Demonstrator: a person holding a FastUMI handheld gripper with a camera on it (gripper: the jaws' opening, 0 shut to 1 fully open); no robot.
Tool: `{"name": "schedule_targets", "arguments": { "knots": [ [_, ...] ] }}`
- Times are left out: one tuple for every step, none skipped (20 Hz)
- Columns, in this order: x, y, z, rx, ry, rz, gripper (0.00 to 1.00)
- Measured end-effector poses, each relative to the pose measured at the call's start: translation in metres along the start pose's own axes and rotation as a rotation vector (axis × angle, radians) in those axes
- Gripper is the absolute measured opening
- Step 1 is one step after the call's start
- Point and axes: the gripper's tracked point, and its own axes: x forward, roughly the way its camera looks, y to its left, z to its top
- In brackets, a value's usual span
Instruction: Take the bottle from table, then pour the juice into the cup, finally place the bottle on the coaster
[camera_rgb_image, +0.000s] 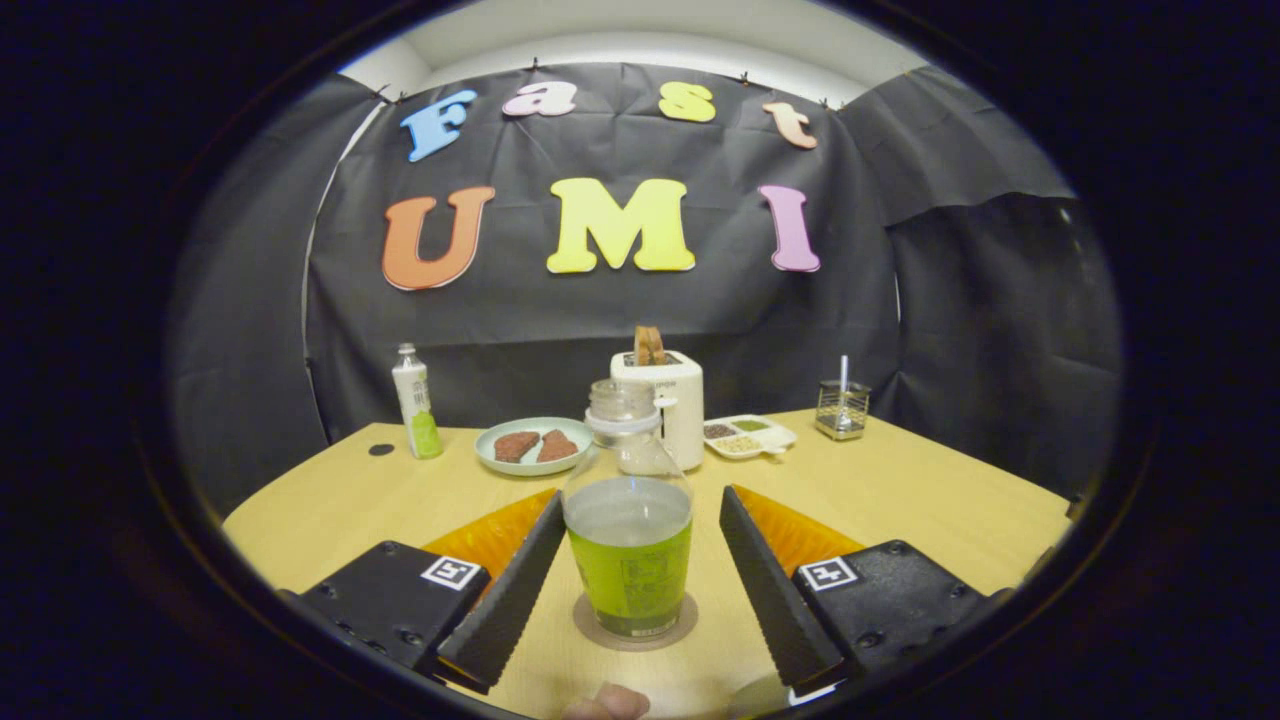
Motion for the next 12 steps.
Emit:
{"name": "schedule_targets", "arguments": {
  "knots": [
    [-0.009, -0.002, 0.004, -0.010, -0.011, -0.011, 1.00],
    [-0.018, -0.003, 0.009, -0.026, -0.019, -0.023, 1.00],
    [-0.031, 0.001, 0.016, -0.042, -0.036, -0.014, 1.00],
    [-0.043, 0.010, 0.025, -0.050, -0.061, 0.033, 1.00],
    [-0.055, 0.022, 0.032, -0.040, -0.079, 0.092, 1.00],
    [-0.067, 0.030, 0.038, -0.023, -0.093, 0.128, 1.00],
    [-0.078, 0.029, 0.043, -0.011, -0.103, 0.143, 1.00],
    [-0.090, 0.026, 0.047, -0.014, -0.110, 0.145, 1.00],
    [-0.102, 0.021, 0.050, -0.023, -0.117, 0.135, 1.00],
    [-0.115, 0.013, 0.050, -0.036, -0.117, 0.119, 1.00],
    [-0.119, -0.004, 0.043, -0.048, -0.113, 0.100, 1.00],
    [-0.132, -0.010, 0.043, -0.056, -0.109, 0.089, 1.00]
  ]
}}
